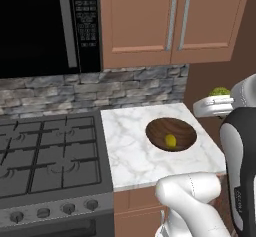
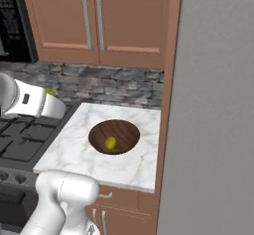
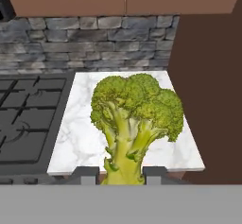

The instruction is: Take the lemon, broccoli, and fish from the freezer and place them in the bowl on the counter.

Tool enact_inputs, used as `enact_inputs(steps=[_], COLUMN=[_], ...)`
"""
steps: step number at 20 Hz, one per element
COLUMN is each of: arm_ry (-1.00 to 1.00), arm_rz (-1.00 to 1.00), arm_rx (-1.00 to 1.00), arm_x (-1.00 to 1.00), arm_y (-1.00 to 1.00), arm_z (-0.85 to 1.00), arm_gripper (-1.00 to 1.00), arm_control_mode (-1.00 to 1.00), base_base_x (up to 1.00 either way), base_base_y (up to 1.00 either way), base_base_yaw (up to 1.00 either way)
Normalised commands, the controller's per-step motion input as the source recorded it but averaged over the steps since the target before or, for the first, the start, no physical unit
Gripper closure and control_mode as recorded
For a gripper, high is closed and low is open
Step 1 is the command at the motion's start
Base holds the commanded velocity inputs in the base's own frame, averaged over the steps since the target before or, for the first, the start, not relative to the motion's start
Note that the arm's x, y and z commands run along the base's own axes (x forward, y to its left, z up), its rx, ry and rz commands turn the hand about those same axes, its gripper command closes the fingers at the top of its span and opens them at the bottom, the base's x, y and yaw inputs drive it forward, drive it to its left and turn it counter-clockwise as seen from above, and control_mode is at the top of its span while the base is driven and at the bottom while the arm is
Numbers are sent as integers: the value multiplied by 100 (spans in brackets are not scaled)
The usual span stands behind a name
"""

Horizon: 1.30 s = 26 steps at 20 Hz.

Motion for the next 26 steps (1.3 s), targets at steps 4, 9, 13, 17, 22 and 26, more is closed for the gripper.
enact_inputs(steps=[4,9,13,17,22,26], arm_ry=[0,14,38,36,15,3], arm_rz=[0,0,2,1,0,0], arm_rx=[0,0,0,0,0,0], arm_x=[0,41,49,76,96,98], arm_y=[0,-14,-11,-6,0,0], arm_z=[0,-48,-78,-66,-65,-71], arm_gripper=[100,100,100,100,100,100], arm_control_mode=[100,-100,-100,-100,-100,-100], base_base_x=[52,11,0,0,0,0], base_base_y=[-6,-4,0,0,0,0], base_base_yaw=[0,0,0,0,0,0])
